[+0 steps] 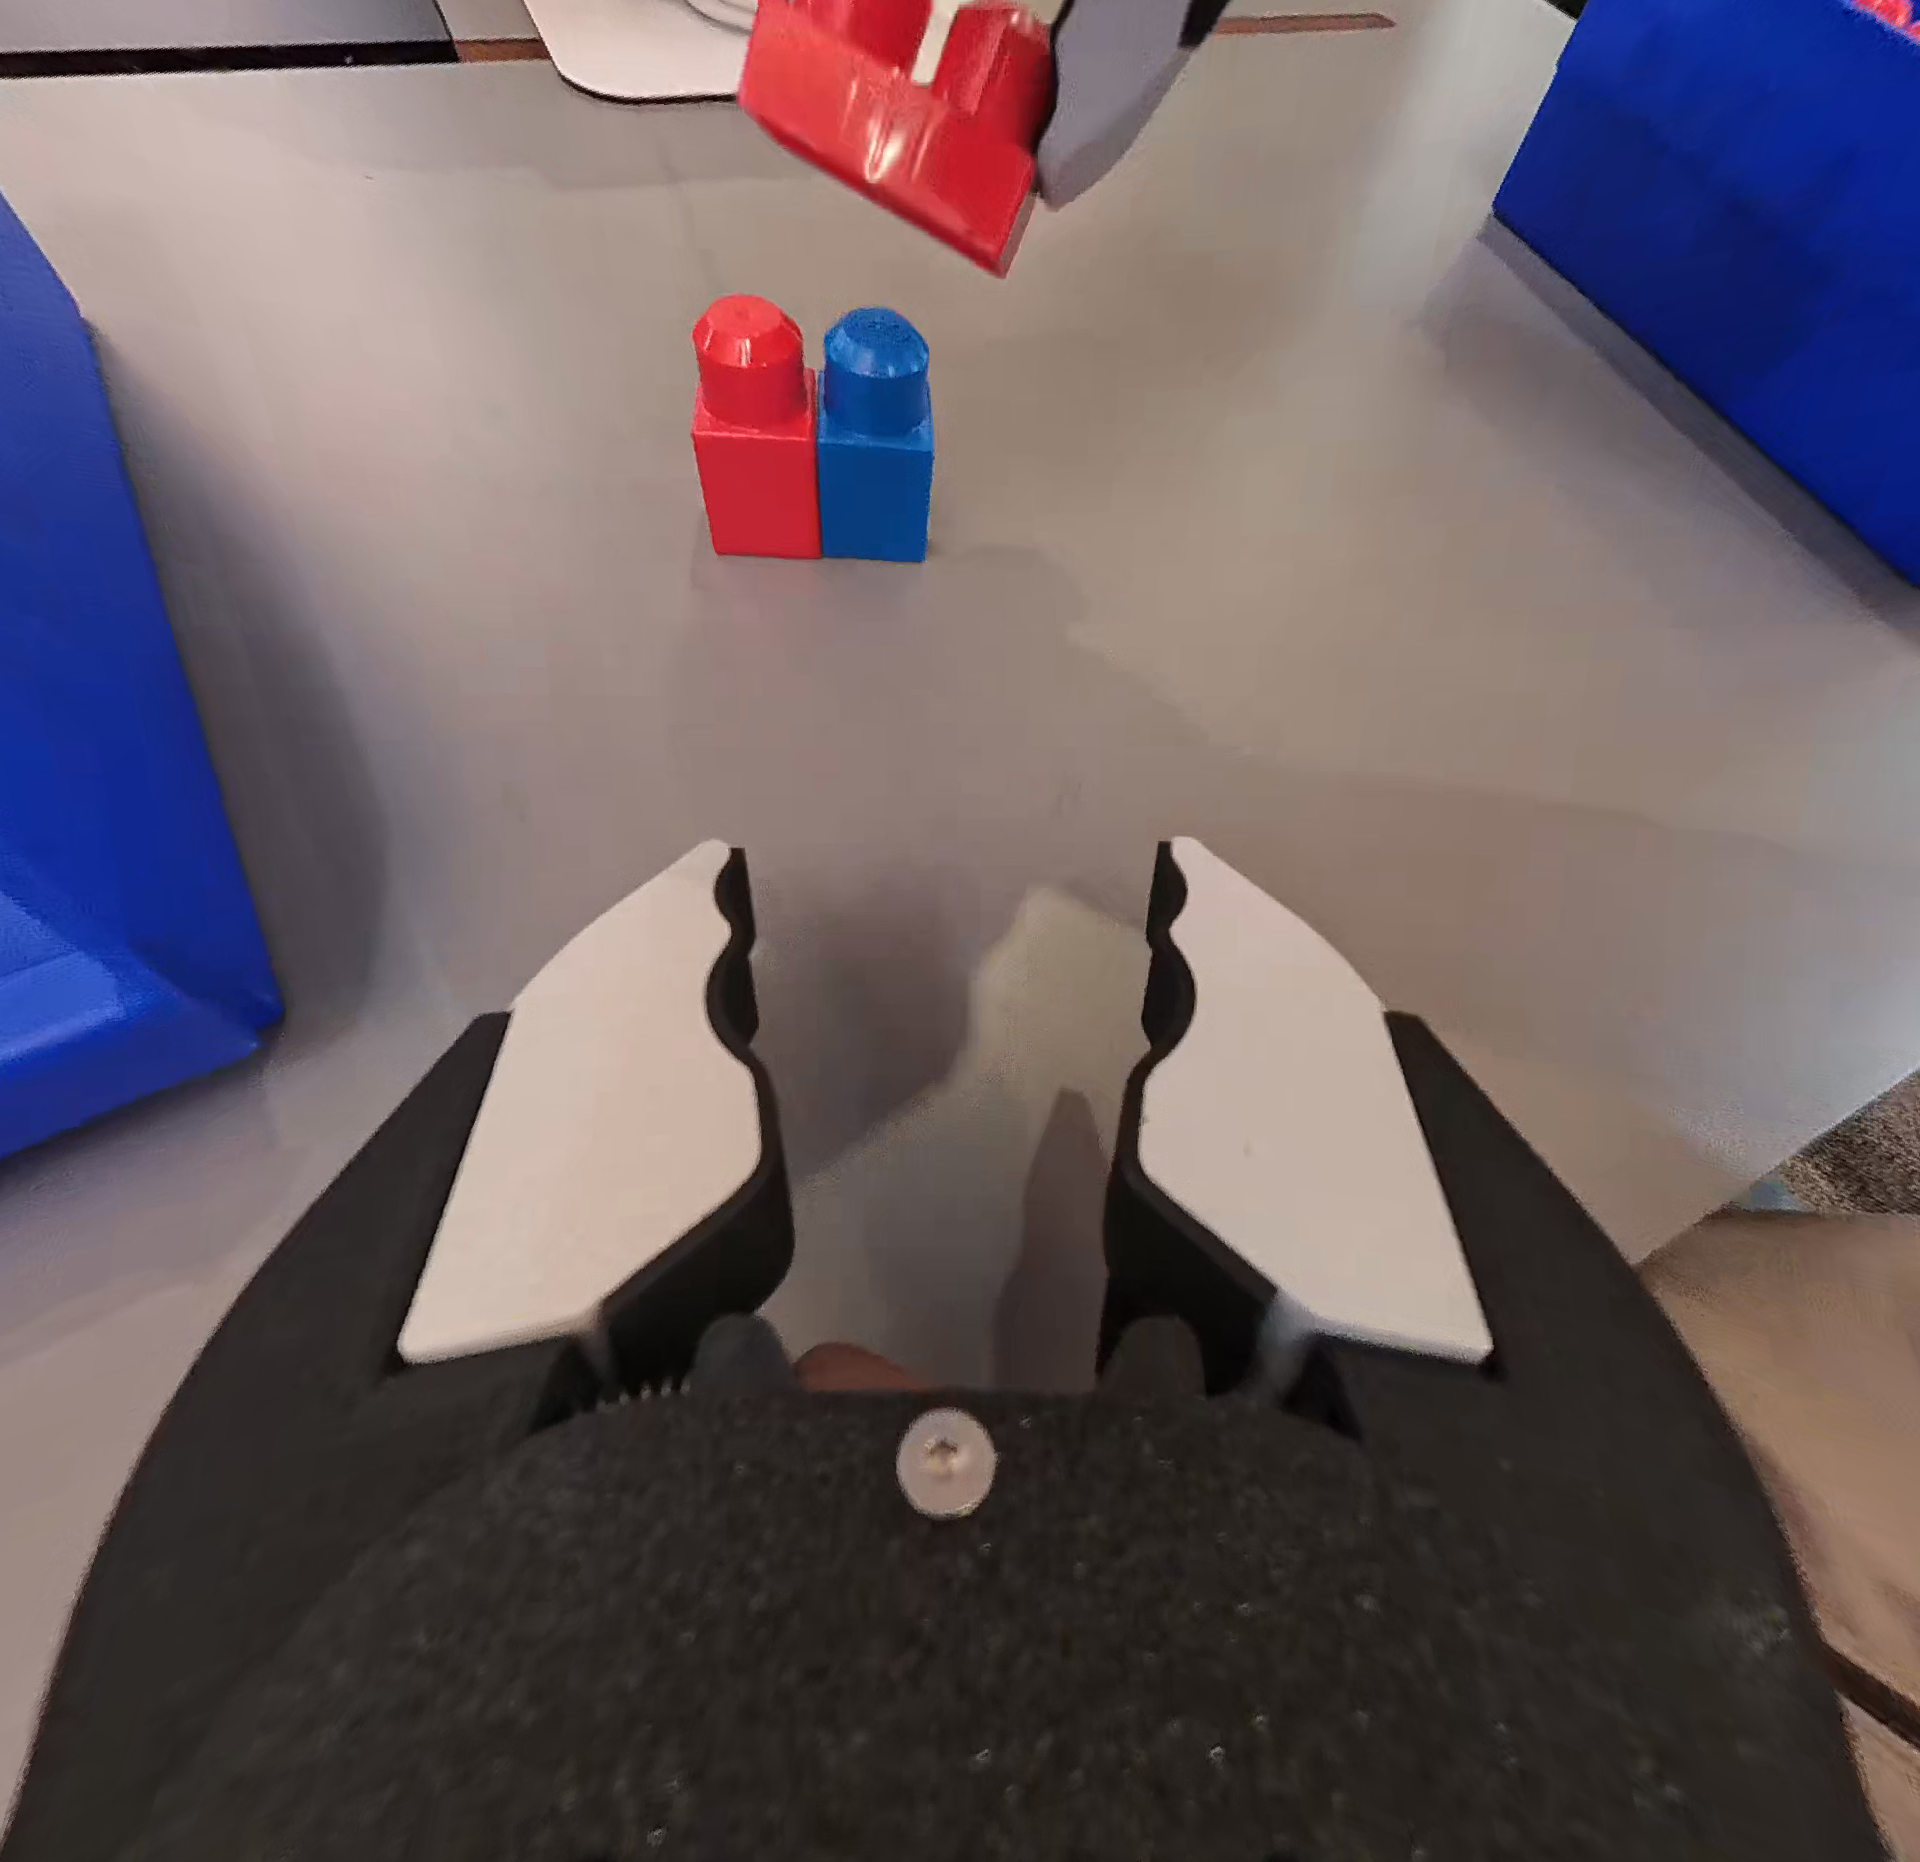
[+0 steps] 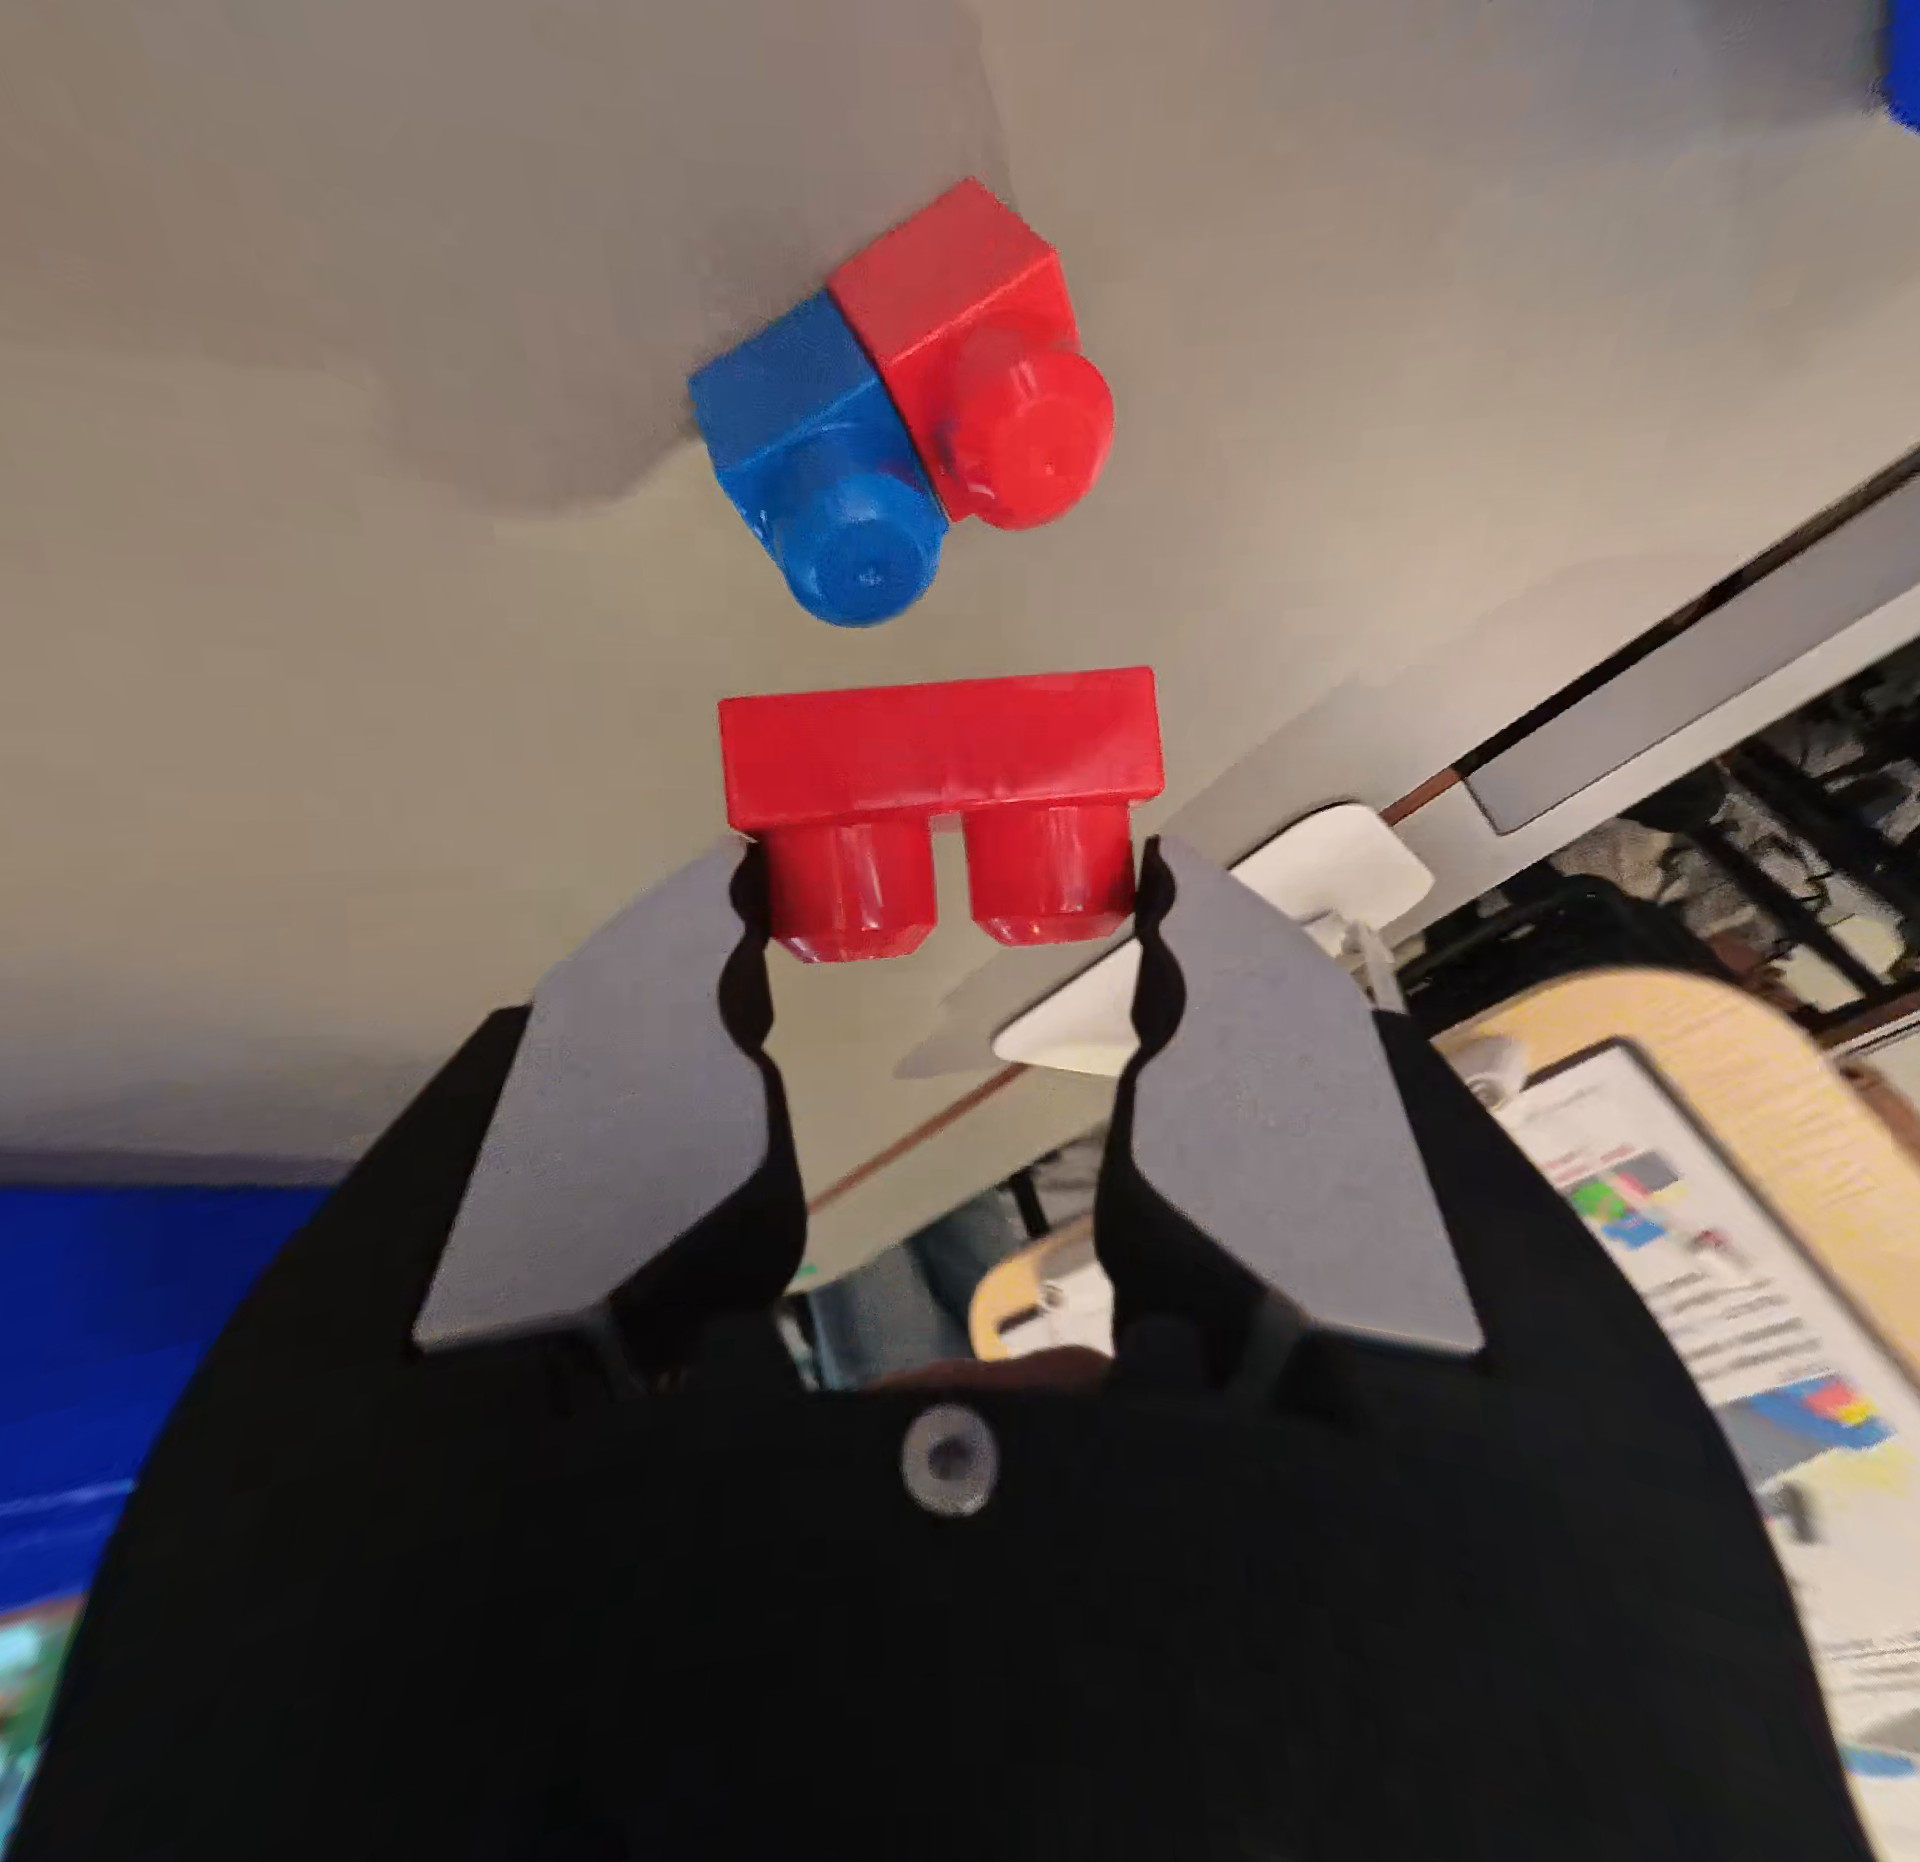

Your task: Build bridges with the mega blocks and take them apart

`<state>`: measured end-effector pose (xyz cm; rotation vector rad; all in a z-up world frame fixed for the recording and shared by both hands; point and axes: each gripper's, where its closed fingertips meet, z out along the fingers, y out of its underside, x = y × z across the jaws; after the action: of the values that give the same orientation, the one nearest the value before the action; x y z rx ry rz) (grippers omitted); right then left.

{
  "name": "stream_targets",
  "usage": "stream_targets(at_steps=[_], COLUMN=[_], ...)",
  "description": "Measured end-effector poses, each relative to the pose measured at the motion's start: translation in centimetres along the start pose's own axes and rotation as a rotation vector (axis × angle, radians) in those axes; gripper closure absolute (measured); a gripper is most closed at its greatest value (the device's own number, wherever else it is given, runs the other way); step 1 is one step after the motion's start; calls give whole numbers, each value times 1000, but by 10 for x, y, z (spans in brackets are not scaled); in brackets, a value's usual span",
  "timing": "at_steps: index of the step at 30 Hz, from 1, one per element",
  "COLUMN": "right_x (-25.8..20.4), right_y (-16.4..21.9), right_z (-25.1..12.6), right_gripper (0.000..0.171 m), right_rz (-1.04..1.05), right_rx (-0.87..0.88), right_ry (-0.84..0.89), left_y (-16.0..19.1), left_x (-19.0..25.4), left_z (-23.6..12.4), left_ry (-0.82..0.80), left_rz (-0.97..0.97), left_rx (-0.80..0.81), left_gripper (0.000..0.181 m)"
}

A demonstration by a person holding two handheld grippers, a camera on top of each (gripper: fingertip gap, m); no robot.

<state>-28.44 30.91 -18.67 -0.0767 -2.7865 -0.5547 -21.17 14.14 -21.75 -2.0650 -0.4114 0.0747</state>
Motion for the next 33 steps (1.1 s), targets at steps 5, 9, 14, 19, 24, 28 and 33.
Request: stream_targets(at_steps=[5, 9, 14, 19, 24, 28, 33], right_x=[8, 11, 11, 14, 12, 10, 7], right_y=[-16, -22, -21, -25, -30, -33, -37], right_z=[3, 5, 8, 13, 17, 19, 12], right_gripper=[103, 103, 103, 103, 103, 103, 96], right_rz=[-200, -316, -420, -437, -443, -441, -411], right_rx=[-112, -197, -285, -291, -263, -248, -203], right_ry=[-2, -19, -28, -4, 16, 33, 46], left_y=[-3, -3, -2, -3, -2, 0, 2], left_x=[0, 2, 5, 4, 1, -1, -5], left_z=[-4, -4, -4, -4, -4, -2, -1], left_ry=[-7, -4, -1, 0, -3, -10, -16], left_rz=[5, 5, 13, 9, 4, 0, -9], left_rx=[11, 7, 4, 9, 5, -1, -5], left_gripper=[109, 109, 110, 110, 111, 111, 111])
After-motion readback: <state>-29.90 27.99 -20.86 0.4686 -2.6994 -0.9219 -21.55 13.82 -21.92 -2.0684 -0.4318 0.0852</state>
